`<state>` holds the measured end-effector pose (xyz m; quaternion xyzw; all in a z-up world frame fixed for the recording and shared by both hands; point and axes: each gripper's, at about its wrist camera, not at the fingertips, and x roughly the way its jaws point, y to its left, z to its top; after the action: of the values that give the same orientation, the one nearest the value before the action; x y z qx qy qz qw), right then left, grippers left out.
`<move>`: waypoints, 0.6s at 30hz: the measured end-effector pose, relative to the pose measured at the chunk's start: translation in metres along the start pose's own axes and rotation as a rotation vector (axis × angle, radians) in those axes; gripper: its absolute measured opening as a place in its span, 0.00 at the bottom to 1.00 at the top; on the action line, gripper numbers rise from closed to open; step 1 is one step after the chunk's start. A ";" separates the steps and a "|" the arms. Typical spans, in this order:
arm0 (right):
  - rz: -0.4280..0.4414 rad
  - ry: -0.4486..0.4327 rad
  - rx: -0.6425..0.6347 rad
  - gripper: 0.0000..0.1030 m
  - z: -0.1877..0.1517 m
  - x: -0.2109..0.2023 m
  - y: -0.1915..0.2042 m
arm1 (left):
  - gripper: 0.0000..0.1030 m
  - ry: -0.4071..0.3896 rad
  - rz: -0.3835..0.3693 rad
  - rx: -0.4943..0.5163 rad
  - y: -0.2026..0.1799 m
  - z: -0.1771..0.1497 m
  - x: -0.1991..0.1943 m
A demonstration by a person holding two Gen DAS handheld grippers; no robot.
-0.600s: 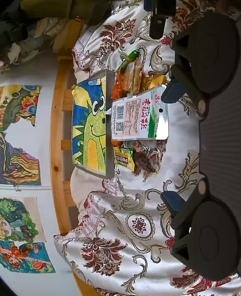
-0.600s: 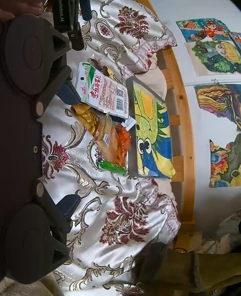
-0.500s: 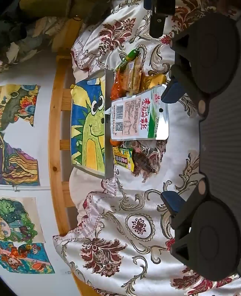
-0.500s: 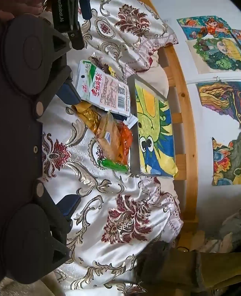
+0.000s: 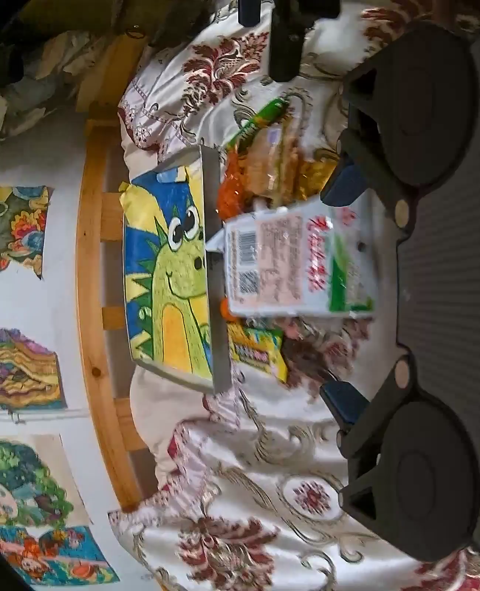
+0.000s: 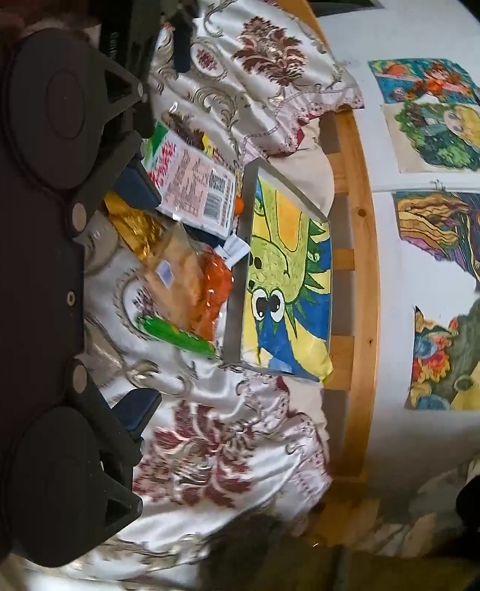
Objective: Organize snacks
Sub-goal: 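Move the right tool toward the green stick snack and close on it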
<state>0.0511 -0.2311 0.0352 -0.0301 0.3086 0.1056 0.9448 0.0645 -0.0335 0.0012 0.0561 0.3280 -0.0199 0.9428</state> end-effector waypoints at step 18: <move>0.169 0.093 0.013 0.99 0.033 0.077 -0.042 | 1.00 0.087 0.001 0.020 -0.031 0.015 0.052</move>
<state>0.1400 -0.2539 0.0160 -0.0026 0.3544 0.1815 0.9173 0.1123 -0.0663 -0.0223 0.0664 0.3686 -0.0200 0.9270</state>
